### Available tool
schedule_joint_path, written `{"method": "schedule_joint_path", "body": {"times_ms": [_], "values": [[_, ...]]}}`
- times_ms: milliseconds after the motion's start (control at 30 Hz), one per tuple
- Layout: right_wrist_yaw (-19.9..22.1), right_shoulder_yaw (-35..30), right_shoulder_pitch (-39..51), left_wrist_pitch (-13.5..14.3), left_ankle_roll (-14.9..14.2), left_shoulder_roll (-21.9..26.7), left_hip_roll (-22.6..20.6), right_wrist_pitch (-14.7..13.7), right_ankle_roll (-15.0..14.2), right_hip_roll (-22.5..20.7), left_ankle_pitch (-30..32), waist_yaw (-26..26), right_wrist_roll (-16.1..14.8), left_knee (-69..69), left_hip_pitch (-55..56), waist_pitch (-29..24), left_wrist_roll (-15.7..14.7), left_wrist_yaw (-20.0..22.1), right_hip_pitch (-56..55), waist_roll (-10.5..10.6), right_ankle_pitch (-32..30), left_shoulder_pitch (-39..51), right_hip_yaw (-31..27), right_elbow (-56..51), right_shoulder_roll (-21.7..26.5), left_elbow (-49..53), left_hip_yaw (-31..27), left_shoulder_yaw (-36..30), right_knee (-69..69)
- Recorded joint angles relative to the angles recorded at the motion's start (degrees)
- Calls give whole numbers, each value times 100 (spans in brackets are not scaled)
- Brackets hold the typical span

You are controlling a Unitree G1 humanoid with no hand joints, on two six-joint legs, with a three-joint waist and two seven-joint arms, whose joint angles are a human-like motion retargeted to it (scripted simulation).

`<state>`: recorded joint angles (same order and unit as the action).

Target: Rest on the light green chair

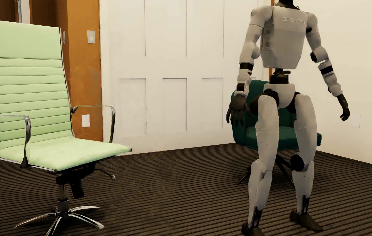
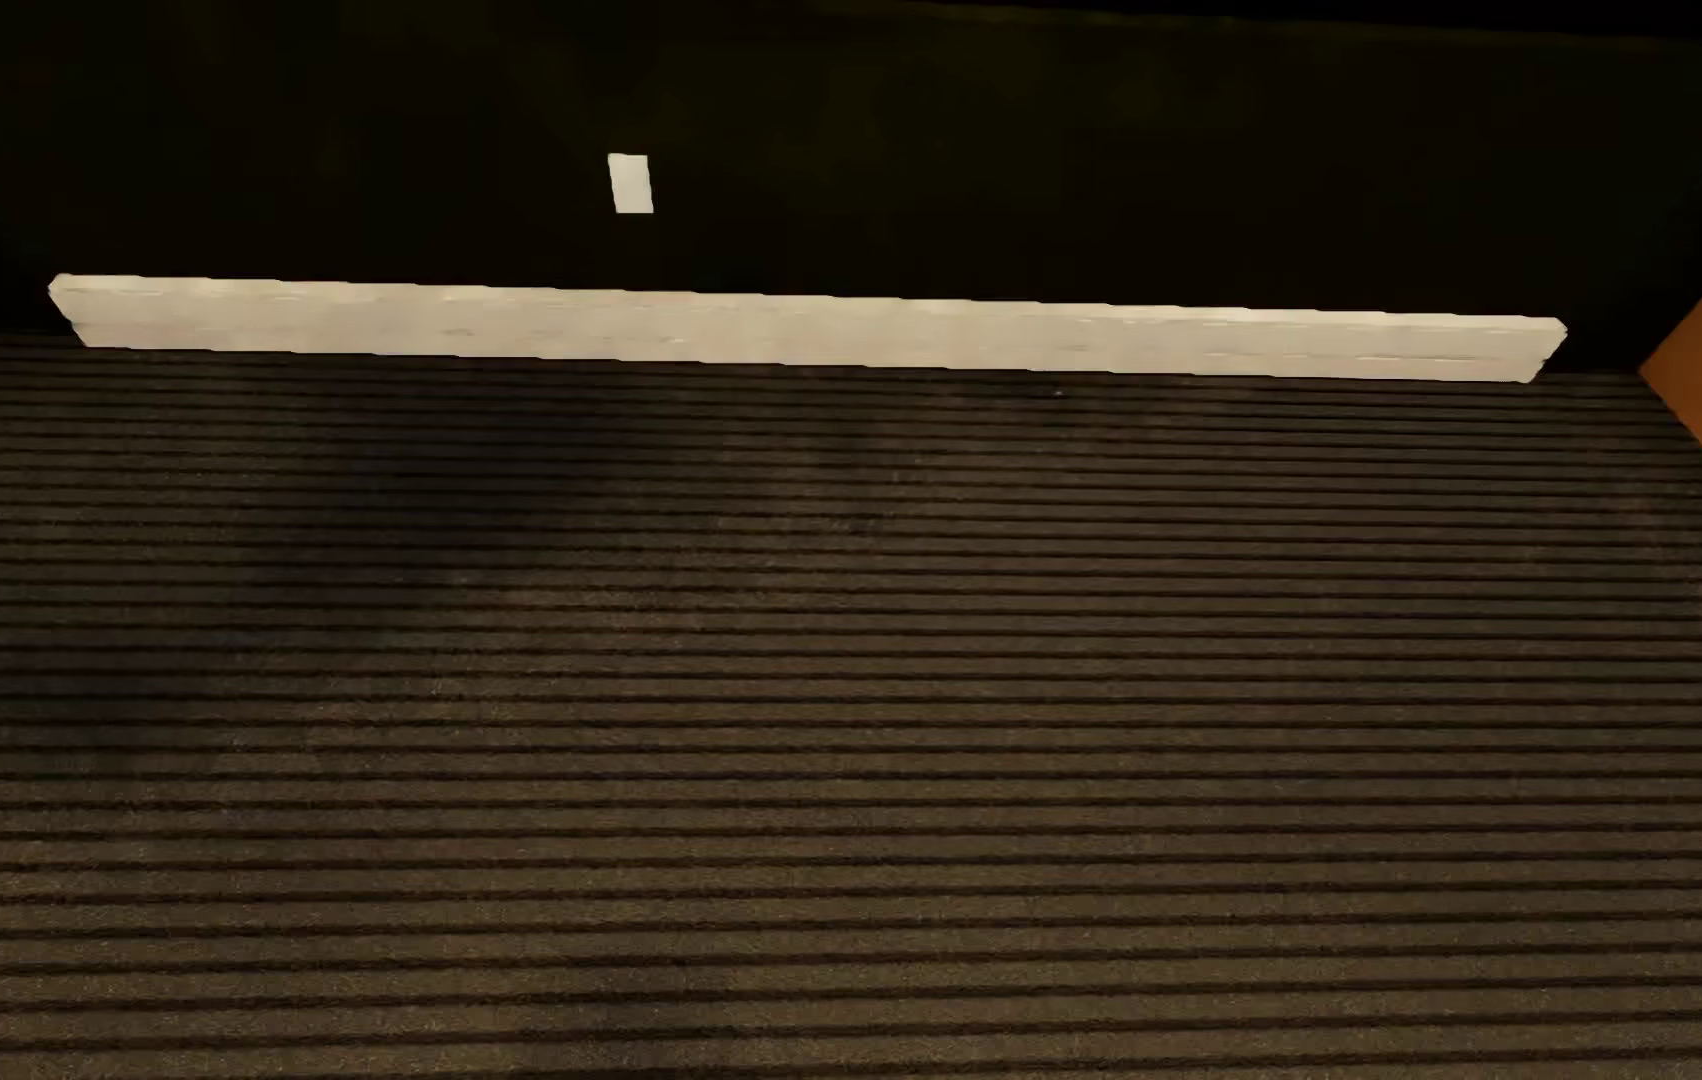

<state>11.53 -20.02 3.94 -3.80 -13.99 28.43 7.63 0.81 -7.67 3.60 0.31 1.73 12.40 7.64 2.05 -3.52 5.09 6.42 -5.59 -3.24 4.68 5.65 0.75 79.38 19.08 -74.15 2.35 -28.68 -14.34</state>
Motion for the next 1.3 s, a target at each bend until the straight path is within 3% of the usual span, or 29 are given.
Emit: {"method": "schedule_joint_path", "body": {"times_ms": [133, 300, 467, 500, 600, 800, 900, 933, 967, 1000, 1100, 1167, 1200, 1233, 1267, 1300], "values": [[-100, -49, -75, 64, 60, -40, -125, 36, -51, 150, -145, -12, 141, 95, -26, -10, 45, 26, -8, 13, -63, 32, 24, -36, -17, 37, 43, 29, -20], [-76, -85, -8, 129, 160, -97, -367, 36, -114, 299, -749, -58, 54, 584, 1, -40, 88, -56, -79, 30, -187, -62, -129, -103, 85, 138, -199, -51, -89], [-7, 89, 178, 175, 200, 83, -330, -12, -254, 274, -713, 129, 158, 441, -165, -149, 268, -227, -473, -90, -525, -129, -369, -306, -54, 300, 269, -276, -43], [-42, 75, 181, 174, 264, 198, -326, -50, -283, 218, -734, 171, 255, 325, -230, -179, 397, -296, -623, -111, -568, -158, -424, -367, -102, 394, 340, -330, -95], [-268, 237, 166, 247, 451, 366, -295, -77, -106, 130, -722, 305, 578, 95, -481, -346, 321, -198, -803, -160, -382, -175, -228, -365, -160, 433, 637, -237, -521], [-397, 614, -22, 342, 991, 340, -229, -148, -110, 580, -815, 312, 677, 4, -1060, -435, 422, -160, -870, -116, -300, -307, 85, -265, -22, 420, 1119, -54, -640], [-381, 782, -10, 431, 1269, 299, -222, -331, 94, 646, -604, 314, 868, -56, -1414, -554, 539, -117, -853, -101, -174, -200, 435, -257, 27, 429, 1365, -125, -428], [-510, 672, -271, 296, 821, 246, -262, 153, 3, 463, -891, 365, 579, -232, -1445, -225, 79, 238, -1066, -147, 21, -381, 322, -451, 16, 408, 1363, -42, -535], [-539, 684, -330, 309, 791, 246, -223, 144, 60, 345, -841, 359, 631, -133, -1502, -201, 67, 262, -989, -140, -64, -395, 357, -473, 28, 491, 1401, -42, -431], [-515, 587, -363, 345, 644, 223, -43, 125, -70, 193, -842, 362, 606, 176, -1483, -189, -36, 383, -954, -74, -475, -397, 226, -461, 36, 529, 1405, -17, -276], [-501, 297, -455, 332, -82, 292, 633, 74, 277, -253, -504, 327, 662, 1702, -1209, -260, -344, 378, -602, -31, -449, -450, 178, -510, 64, 596, 1380, -54, -193], [-492, 346, -438, 277, -225, 230, 875, 124, 569, -409, -243, 197, 609, 2997, -577, -346, -342, 408, -182, -33, -472, -346, 165, -555, 149, 582, 1087, -55, 172], [-480, 264, -393, 276, -212, 145, 791, 165, 614, -442, -364, 109, 518, 3476, -279, -424, -444, 485, 56, -21, -479, -325, 122, -555, 216, 595, 858, -50, 344], [-481, 170, -370, 272, 61, 77, 562, 214, 645, -482, -601, -1, 482, 3783, -8, -460, -542, 456, 267, -24, -473, -327, 66, -549, 265, 601, 604, -106, 503], [-477, 27, -323, 278, 262, 34, 332, 207, 667, -502, -804, -101, 448, 3971, 302, -502, -442, 345, 405, -14, -406, -310, 32, -546, 311, 611, 363, -99, 542], [-489, -93, -254, 303, 137, -4, 152, 175, 678, -508, -875, -196, 454, 4058, 672, -525, -269, 233, 428, 20, -271, -299, 38, -553, 364, 641, 176, -28, 415]]}}
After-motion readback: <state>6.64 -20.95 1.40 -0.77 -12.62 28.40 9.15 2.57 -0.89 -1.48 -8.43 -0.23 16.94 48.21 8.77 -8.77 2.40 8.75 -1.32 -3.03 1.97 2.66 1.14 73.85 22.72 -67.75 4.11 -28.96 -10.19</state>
